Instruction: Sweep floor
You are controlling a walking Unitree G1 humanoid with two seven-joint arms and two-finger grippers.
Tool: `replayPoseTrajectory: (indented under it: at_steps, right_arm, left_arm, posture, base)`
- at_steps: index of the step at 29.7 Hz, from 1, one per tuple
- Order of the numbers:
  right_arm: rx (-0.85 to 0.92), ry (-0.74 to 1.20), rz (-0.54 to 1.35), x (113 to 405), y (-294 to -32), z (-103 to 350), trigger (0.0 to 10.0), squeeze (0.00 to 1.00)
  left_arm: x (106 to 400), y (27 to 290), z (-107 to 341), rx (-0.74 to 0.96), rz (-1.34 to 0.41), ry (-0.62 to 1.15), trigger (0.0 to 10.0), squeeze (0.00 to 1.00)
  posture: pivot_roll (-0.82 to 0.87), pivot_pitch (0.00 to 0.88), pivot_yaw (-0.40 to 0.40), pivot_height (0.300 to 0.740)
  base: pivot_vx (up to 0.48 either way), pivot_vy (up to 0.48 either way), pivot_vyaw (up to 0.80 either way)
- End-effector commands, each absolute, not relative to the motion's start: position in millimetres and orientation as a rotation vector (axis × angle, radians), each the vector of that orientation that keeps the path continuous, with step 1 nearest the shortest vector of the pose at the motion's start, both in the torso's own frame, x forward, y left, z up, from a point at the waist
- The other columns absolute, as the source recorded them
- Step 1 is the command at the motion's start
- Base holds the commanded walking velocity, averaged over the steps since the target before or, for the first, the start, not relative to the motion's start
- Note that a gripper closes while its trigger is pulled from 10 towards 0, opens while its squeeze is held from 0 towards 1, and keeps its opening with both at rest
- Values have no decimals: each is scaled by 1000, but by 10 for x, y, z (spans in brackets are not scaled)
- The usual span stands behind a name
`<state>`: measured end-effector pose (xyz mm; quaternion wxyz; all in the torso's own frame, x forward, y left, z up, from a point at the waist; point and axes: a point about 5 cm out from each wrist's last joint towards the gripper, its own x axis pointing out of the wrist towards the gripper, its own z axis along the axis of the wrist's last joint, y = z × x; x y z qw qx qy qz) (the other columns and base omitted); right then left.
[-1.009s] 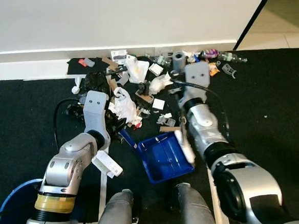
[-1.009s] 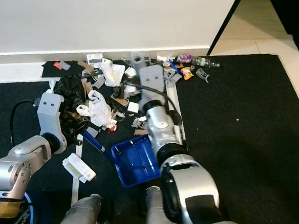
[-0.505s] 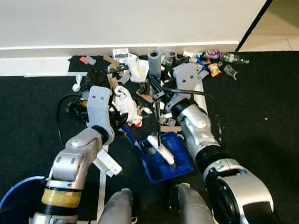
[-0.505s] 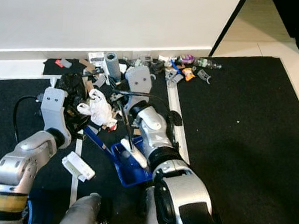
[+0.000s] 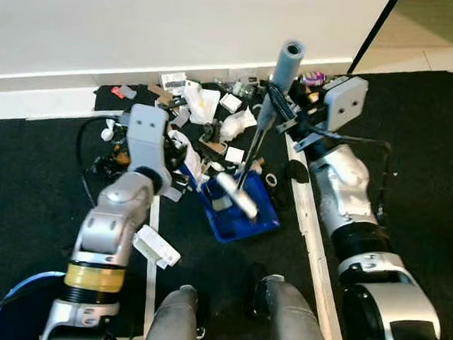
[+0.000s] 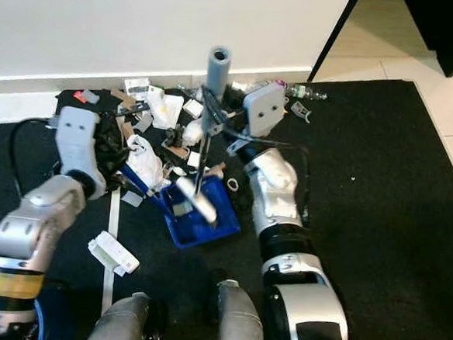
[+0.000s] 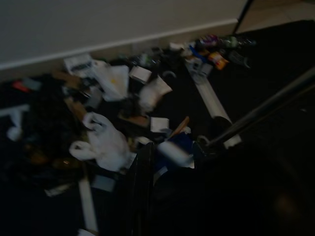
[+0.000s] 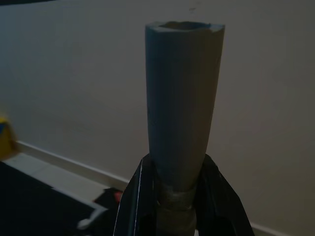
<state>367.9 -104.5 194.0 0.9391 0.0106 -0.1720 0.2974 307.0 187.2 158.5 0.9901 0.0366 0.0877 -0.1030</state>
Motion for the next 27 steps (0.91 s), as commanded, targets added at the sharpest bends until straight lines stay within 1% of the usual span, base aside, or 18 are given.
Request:
replayPoseTrajectory:
  at_steps: [1, 6, 8, 10, 15, 18, 19, 21, 22, 23, 26, 27]
  right_arm:
    - [21, -373, 586, 3664, -1108, 1991, 10000, 0]
    - [-10, -341, 504, 3728, -1345, 1981, 10000, 0]
    - [-19, -329, 486, 3738, -1389, 1962, 10000, 0]
    - [-36, -293, 443, 3757, -1487, 1890, 10000, 0]
    - [-72, -233, 400, 3756, -1588, 1748, 10000, 0]
    - [-94, -173, 376, 3756, -1607, 1610, 10000, 0]
    - [-94, -173, 376, 3756, -1607, 1610, 10000, 0]
    - [-94, -136, 369, 3764, -1565, 1532, 10000, 0]
    - [-108, -121, 365, 3767, -1527, 1494, 10000, 0]
    - [-108, -121, 365, 3767, -1527, 1494, 10000, 0]
    - [-138, -106, 347, 3775, -1491, 1457, 10000, 0]
    - [-157, -112, 319, 3785, -1508, 1469, 10000, 0]
  left_arm:
    - [3036, 1995, 1699, 114, -183, 153, 10000, 0]
    - [2992, 2163, 1792, 164, -182, 165, 10000, 0]
    - [2989, 2188, 1790, 159, -178, 174, 10000, 0]
    - [2981, 2240, 1746, 143, -168, 208, 10000, 0]
    - [2979, 2274, 1616, 136, -153, 282, 10000, 0]
    - [3053, 2240, 1469, 142, -127, 361, 10000, 0]
    - [3053, 2240, 1469, 142, -127, 361, 10000, 0]
    - [3143, 2196, 1413, 165, -128, 389, 10000, 0]
    - [3208, 2145, 1393, 206, -137, 397, 10000, 0]
    - [3208, 2145, 1393, 206, -137, 397, 10000, 0]
    - [3287, 2048, 1366, 237, -159, 409, 10000, 0]
    - [3311, 1961, 1351, 223, -186, 410, 10000, 0]
  posture:
    - [128, 282, -34, 740]
    - [134, 280, -33, 740]
    - [134, 278, -33, 740]
    - [133, 277, -32, 740]
    - [128, 276, -31, 740]
    - [133, 283, -28, 740]
    - [133, 283, -28, 740]
    - [140, 297, -19, 740]
    - [143, 301, -18, 740]
    - [143, 301, -18, 740]
    - [150, 307, -14, 740]
    - [149, 310, -12, 740]
  base:
    - [0, 0, 0]
    - [0, 0, 0]
    - [0, 0, 0]
    - [0, 0, 0]
    - [0, 0, 0]
    - [0, 0, 0]
    - [0, 0, 0]
    - [0, 0, 0]
    - [0, 0, 0]
    - [0, 0, 0]
    - [0, 0, 0]
    - [0, 0, 0]
